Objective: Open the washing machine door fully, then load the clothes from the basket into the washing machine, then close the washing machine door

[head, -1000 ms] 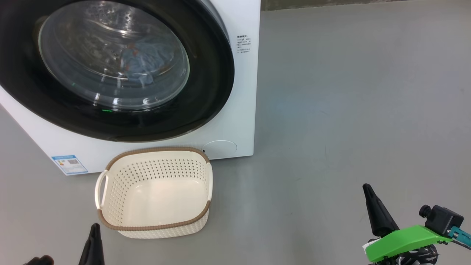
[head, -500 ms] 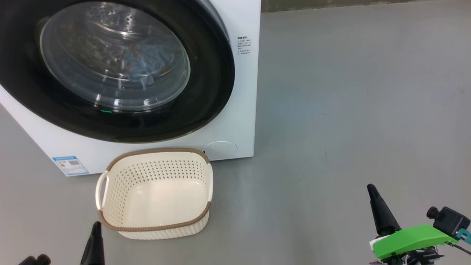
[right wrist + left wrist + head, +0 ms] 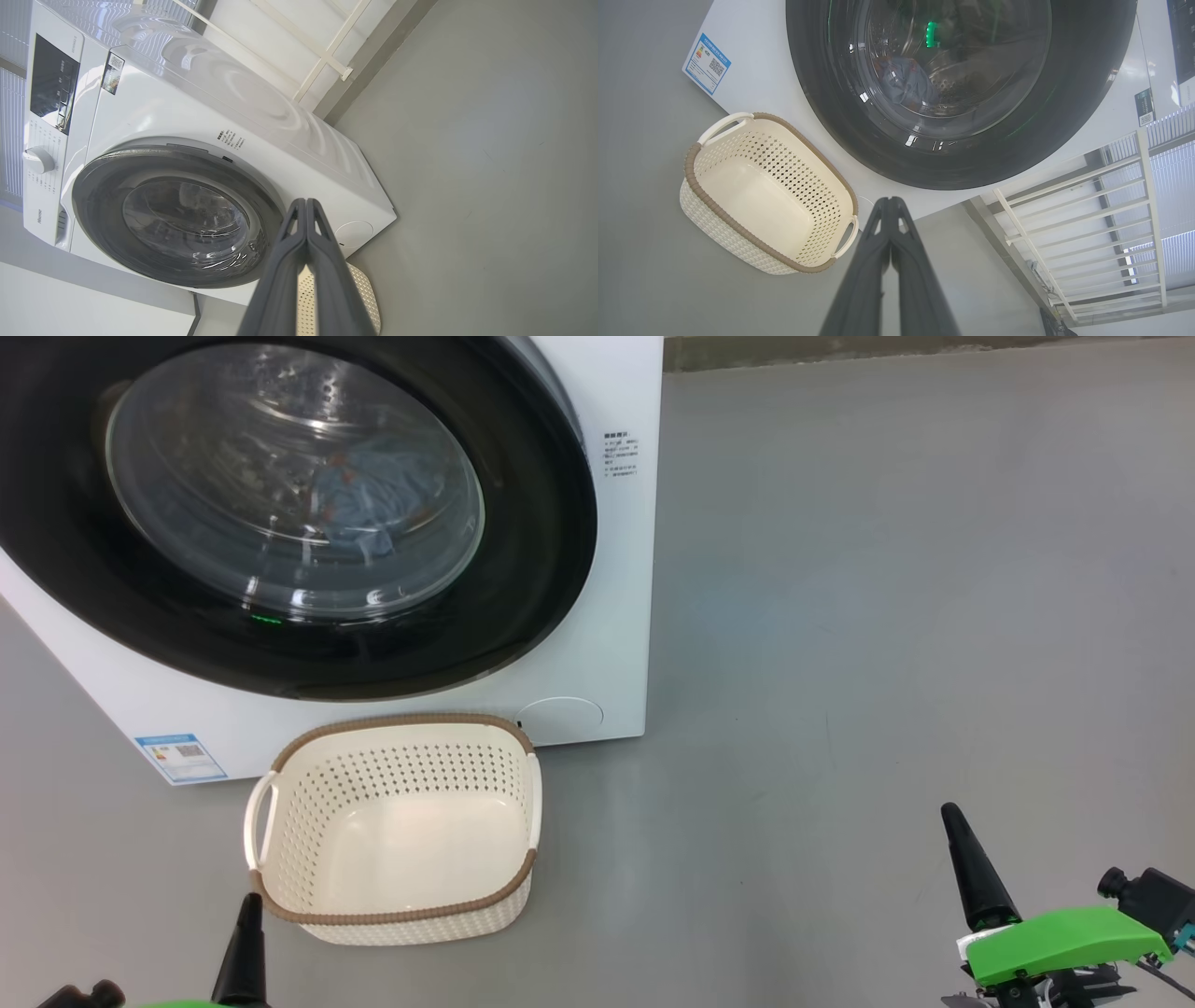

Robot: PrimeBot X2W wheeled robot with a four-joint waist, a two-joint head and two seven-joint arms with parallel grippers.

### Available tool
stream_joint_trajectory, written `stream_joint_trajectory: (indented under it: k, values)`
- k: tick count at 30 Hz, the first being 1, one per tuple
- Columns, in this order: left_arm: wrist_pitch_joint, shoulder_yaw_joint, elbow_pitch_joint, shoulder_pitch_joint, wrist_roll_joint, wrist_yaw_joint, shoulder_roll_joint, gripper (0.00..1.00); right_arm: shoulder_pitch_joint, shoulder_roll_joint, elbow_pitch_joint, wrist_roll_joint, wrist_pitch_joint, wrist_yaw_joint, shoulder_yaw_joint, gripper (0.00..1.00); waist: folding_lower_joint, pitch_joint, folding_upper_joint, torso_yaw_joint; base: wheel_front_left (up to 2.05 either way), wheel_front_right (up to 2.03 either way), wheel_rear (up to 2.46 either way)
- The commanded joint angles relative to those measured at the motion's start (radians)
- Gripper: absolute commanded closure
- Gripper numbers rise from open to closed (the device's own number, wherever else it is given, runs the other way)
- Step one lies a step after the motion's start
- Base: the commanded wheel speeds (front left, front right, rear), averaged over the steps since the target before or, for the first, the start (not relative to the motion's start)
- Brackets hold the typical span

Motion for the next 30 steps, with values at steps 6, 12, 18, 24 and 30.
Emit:
stream_joint_trajectory:
  k: [6,12,18,24,30]
  values:
    - [0.027,0.024,-0.010,-0.054,-0.087,-0.002,0.022,1.00,-0.024,0.001,-0.028,0.086,0.021,-0.004,-0.005,1.00,-0.0001,-0.002,0.0000,0.001,0.00,0.00,0.00]
    - [0.045,0.026,-0.004,-0.063,-0.155,-0.002,0.023,1.00,-0.024,0.004,-0.029,0.152,0.039,-0.004,-0.015,1.00,-0.0001,-0.005,0.0000,0.001,0.00,0.00,0.00]
    - [0.062,0.027,0.003,-0.072,-0.223,-0.002,0.025,1.00,-0.024,0.008,-0.029,0.217,0.057,-0.004,-0.025,1.00,-0.0001,-0.007,0.0000,0.002,0.00,0.00,0.00]
    - [0.080,0.028,0.010,-0.082,-0.291,-0.002,0.026,1.00,-0.024,0.011,-0.030,0.282,0.075,-0.005,-0.034,1.00,-0.0001,-0.009,0.0000,0.002,0.00,0.00,0.00]
    - [0.095,0.030,0.015,-0.089,-0.347,-0.002,0.027,1.00,-0.024,0.014,-0.030,0.336,0.090,-0.005,-0.043,1.00,-0.0001,-0.011,0.0000,0.003,0.00,0.00,0.00]
